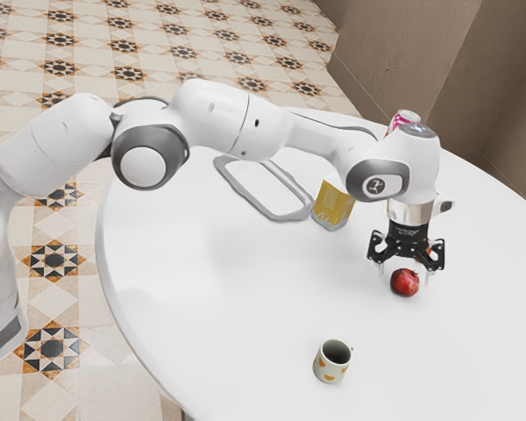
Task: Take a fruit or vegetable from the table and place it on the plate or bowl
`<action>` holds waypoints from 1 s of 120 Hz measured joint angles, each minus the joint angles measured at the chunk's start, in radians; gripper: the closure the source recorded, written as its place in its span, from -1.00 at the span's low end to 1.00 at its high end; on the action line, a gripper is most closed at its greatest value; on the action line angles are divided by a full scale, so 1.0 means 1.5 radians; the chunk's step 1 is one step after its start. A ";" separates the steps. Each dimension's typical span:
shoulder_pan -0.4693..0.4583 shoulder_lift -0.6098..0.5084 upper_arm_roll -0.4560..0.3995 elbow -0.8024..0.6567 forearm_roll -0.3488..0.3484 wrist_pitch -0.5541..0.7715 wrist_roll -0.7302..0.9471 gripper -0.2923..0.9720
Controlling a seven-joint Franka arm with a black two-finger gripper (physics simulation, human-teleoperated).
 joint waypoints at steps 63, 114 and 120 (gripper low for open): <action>-0.001 0.013 0.000 -0.001 0.000 0.021 0.000 -0.26; -0.001 0.018 0.001 -0.001 0.002 0.025 -0.007 -0.02; -0.001 0.017 0.001 -0.001 0.004 0.026 -0.011 0.02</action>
